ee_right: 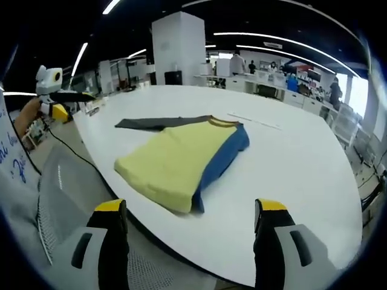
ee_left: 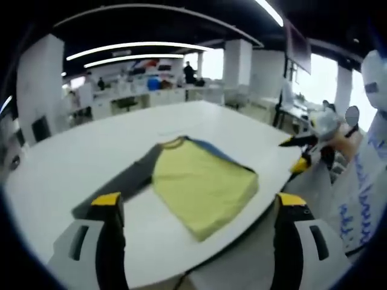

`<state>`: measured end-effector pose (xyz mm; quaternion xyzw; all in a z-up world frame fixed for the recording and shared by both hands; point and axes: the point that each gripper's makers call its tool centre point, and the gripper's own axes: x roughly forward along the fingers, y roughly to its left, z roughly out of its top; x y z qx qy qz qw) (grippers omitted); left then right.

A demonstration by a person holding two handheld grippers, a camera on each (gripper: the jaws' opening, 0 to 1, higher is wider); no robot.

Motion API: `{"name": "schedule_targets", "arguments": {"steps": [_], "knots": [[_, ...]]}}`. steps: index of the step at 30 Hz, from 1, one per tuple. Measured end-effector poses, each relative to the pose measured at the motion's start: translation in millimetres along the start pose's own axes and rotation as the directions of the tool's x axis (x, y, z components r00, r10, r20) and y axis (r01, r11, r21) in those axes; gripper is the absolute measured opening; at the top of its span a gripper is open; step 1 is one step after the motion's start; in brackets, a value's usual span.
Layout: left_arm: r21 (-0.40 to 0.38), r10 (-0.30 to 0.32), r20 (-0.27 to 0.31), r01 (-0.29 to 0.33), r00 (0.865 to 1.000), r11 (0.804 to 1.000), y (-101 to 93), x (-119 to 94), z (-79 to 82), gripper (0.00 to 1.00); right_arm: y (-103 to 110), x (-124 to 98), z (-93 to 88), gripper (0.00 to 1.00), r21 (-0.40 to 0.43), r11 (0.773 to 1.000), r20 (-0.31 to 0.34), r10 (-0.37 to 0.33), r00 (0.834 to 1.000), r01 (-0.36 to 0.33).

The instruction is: Fold the garment on the visible template until the final outline fits inside the template.

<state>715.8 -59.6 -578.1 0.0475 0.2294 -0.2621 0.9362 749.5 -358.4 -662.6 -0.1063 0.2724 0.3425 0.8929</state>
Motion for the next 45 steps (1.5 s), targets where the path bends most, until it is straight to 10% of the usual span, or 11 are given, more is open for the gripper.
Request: {"name": "schedule_targets", "arguments": {"steps": [21, 45], "knots": [[0.009, 0.011, -0.012, -0.011, 1.000, 1.000, -2.2, -3, -2.9, 0.98, -22, 43, -27.3, 0.32, 0.011, 0.997, -0.024, 0.076, 0.997, -0.076], [-0.039, 0.000, 0.019, 0.001, 1.000, 0.999, -8.8, -11, 2.8, 1.00, -10, 83, -56.1, 0.18, -0.052, 0.984, -0.155, 0.162, 0.974, -0.172]]}}
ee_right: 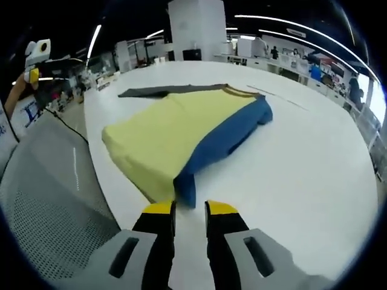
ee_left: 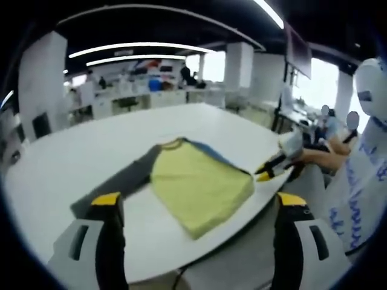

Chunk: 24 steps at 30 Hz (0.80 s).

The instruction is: Fold the garment on the visible template until the final outline fits inside the template.

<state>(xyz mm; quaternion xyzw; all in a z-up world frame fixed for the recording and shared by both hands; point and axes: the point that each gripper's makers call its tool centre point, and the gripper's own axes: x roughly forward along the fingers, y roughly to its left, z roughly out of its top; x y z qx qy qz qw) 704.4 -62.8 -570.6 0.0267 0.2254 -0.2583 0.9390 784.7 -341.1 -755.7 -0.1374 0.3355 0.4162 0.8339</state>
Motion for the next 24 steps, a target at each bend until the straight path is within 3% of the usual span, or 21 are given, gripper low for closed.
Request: {"name": "schedule_targets", "arguments": {"steps": [6, 24], "knots": [[-0.001, -0.005, -0.014, 0.005, 1.000, 1.000, -1.2, 1, -2.7, 1.00, -3, 7, -4.5, 0.16, -0.061, 0.998, -0.042, 0.006, 0.999, -0.008], [-0.007, -0.017, -0.029, 0.016, 0.999, 1.000, -5.9, -5, -12.2, 1.00, 5, 23, -3.3, 0.11, -0.114, 0.990, -0.084, 0.071, 0.994, -0.080]]}}
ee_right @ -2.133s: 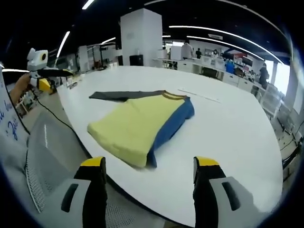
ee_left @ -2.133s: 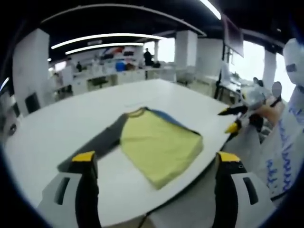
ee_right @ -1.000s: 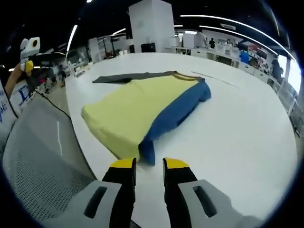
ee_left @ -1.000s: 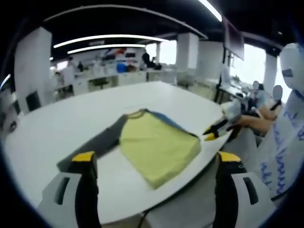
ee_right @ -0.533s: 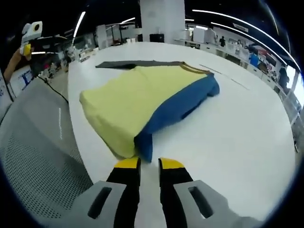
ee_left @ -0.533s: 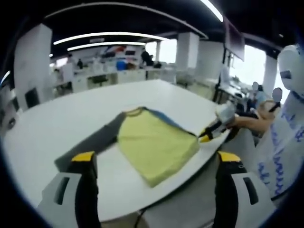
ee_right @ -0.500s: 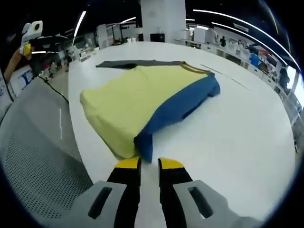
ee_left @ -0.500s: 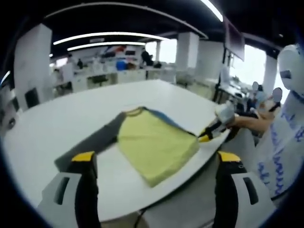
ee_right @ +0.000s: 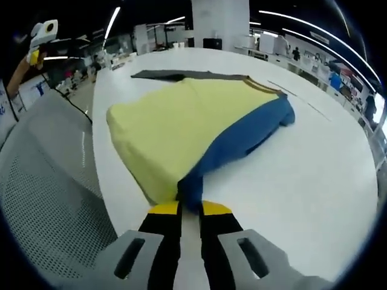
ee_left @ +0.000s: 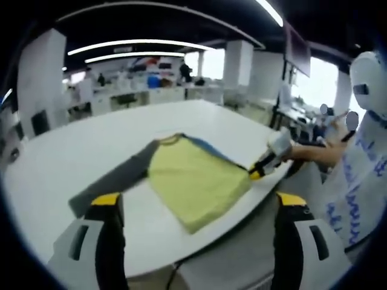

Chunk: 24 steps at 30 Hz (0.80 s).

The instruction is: Fold the garment on the visible template until the final outline fits inside the template.

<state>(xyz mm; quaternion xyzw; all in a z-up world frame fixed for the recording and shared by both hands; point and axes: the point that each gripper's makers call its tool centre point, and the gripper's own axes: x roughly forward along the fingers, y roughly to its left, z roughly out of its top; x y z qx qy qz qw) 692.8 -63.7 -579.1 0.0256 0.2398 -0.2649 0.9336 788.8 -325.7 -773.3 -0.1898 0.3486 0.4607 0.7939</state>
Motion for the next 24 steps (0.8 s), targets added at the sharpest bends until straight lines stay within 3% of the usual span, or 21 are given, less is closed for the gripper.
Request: {"name": "schedule_targets", "arguments": {"steps": [10, 24], "knots": [[0.005, -0.018, 0.006, 0.018, 1.000, 1.000, -0.3, 1, 2.9, 1.00, -3, -2, -2.8, 0.03, 0.007, 1.000, -0.013, -0.021, 1.000, 0.021], [0.041, -0.032, -0.007, 0.032, 0.999, 0.999, 3.4, 1, 3.9, 1.00, -13, -15, 3.7, 0.02, 0.008, 0.995, -0.017, -0.102, 0.995, 0.103]]}}
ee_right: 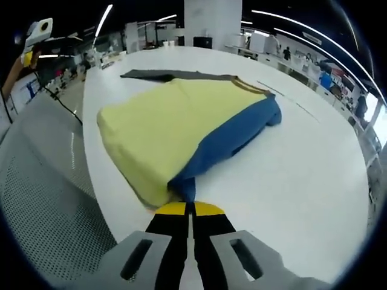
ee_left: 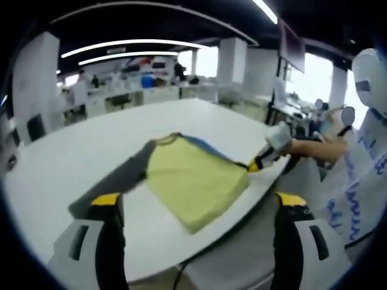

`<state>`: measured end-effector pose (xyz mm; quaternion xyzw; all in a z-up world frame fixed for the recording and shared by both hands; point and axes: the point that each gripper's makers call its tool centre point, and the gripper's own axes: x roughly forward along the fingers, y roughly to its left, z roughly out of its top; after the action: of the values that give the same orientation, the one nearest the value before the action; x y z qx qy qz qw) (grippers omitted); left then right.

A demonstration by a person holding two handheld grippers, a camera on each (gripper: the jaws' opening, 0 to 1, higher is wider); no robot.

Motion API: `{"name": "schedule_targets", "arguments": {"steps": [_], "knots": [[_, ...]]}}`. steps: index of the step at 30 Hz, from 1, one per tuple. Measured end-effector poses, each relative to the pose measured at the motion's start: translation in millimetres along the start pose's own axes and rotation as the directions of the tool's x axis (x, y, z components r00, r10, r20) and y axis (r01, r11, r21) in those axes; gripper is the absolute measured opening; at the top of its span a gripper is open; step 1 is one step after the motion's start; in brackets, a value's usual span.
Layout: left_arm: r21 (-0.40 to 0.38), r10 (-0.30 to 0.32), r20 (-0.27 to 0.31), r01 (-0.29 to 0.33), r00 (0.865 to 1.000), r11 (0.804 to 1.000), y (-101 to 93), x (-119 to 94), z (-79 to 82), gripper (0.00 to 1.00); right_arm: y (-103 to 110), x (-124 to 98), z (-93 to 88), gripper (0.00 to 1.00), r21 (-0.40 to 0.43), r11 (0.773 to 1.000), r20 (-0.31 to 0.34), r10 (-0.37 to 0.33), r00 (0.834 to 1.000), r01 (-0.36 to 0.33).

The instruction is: Fold the garment on the visible template until the final outline fits inside the template.

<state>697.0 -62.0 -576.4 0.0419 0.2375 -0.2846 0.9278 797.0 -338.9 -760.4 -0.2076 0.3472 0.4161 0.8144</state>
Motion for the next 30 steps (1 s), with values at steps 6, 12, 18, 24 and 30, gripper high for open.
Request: {"name": "schedule_targets", "arguments": {"steps": [6, 12, 18, 24, 30], "knots": [[0.010, -0.014, 0.007, 0.014, 1.000, 1.000, 1.5, -2, -1.2, 1.00, -7, -5, 3.3, 0.02, 0.057, 0.996, 0.029, -0.066, 0.997, 0.064], [0.040, -0.048, 0.011, 0.047, 0.999, 0.998, 1.7, -5, 0.6, 1.00, -18, -9, -2.5, 0.02, 0.098, 0.988, 0.022, -0.121, 0.992, 0.119], [0.065, -0.057, 0.018, 0.056, 0.998, 0.996, 6.0, -6, 0.3, 1.00, -35, -16, -3.5, 0.02, 0.128, 0.975, 0.031, -0.185, 0.982, 0.180], [0.083, -0.042, 0.029, 0.040, 0.999, 0.996, 13.8, -3, 4.2, 1.00, -39, -19, -5.3, 0.02, 0.140, 0.970, 0.030, -0.207, 0.978, 0.201], [0.090, -0.050, 0.022, 0.048, 0.998, 0.995, 9.2, 1, 5.1, 1.00, -38, -21, -5.5, 0.02, 0.155, 0.969, 0.035, -0.201, 0.979, 0.193]]}}
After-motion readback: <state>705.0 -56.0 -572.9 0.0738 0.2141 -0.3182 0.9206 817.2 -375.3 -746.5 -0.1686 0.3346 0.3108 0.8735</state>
